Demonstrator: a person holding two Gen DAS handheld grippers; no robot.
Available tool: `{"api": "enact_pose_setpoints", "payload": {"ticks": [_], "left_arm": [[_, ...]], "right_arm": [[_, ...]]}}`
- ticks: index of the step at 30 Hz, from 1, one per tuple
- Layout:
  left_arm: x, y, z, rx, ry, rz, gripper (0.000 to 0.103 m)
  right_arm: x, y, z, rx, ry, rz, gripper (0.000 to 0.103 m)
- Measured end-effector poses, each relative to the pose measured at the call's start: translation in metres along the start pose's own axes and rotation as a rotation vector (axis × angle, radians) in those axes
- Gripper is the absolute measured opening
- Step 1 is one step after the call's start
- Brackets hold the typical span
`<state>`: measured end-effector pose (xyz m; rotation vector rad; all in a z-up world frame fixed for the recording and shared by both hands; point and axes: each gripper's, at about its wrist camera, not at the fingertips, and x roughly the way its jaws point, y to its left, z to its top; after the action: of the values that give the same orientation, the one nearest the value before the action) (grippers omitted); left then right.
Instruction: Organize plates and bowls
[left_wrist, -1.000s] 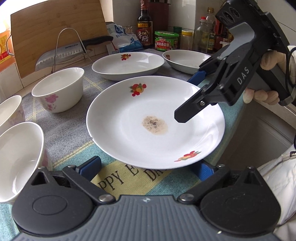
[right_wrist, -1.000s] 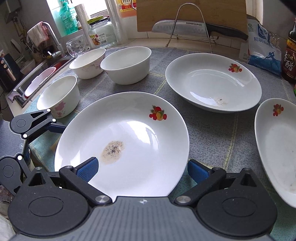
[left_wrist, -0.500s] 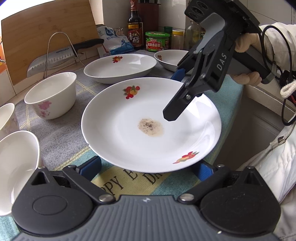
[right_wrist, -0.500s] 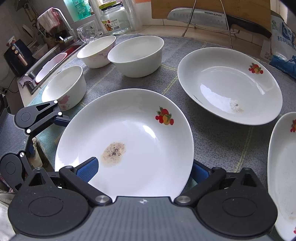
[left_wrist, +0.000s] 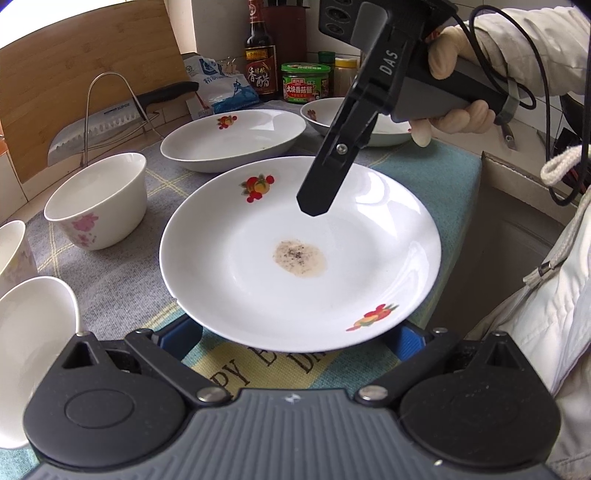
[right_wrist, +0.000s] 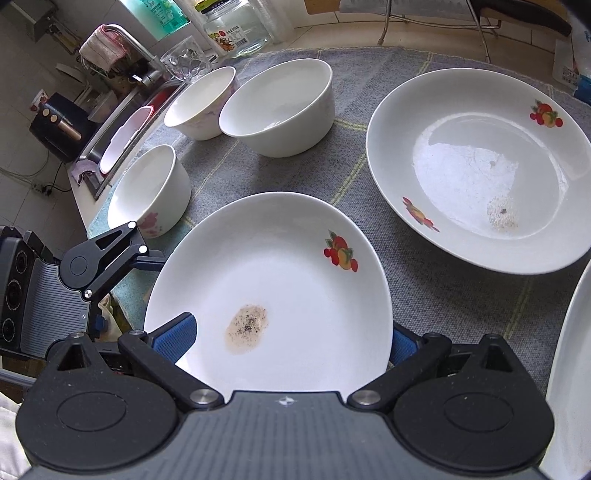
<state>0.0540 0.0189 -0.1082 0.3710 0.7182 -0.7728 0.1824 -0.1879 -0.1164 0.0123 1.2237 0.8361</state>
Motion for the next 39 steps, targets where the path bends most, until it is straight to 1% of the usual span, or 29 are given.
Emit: {"api": "enact_pose_setpoints", "payload": {"ticks": [7, 13, 19, 24, 33, 39], "left_arm": [[0.000, -0.002, 0.002, 0.027, 0.001, 0.001, 0.102], [0.000, -0.001, 0.003, 0.026, 0.008, -0.003, 0.101], [0.000, -0.002, 0.005, 0.040, 0.011, 0.000, 0.101], [-0.002, -0.005, 0.006, 0.054, 0.015, -0.003, 0.101], [-0.006, -0.009, 0.019, 0.052, 0.012, -0.011, 0.101], [-0.004, -0.017, 0.039, 0.063, 0.006, -0.015, 0.101]], "right_arm": [[-0.001, -0.004, 0.005, 0.021, 0.032, 0.021, 0.103], [0.002, -0.001, 0.007, 0.005, 0.055, 0.003, 0.103], [0.002, -0.002, 0.008, 0.048, 0.063, -0.004, 0.103], [0.000, 0.000, 0.005, 0.061, 0.068, 0.000, 0.103], [-0.019, 0.000, 0.000, 0.066, 0.030, 0.005, 0.103], [-0.040, -0.009, -0.004, 0.072, -0.010, 0.003, 0.103]]}}
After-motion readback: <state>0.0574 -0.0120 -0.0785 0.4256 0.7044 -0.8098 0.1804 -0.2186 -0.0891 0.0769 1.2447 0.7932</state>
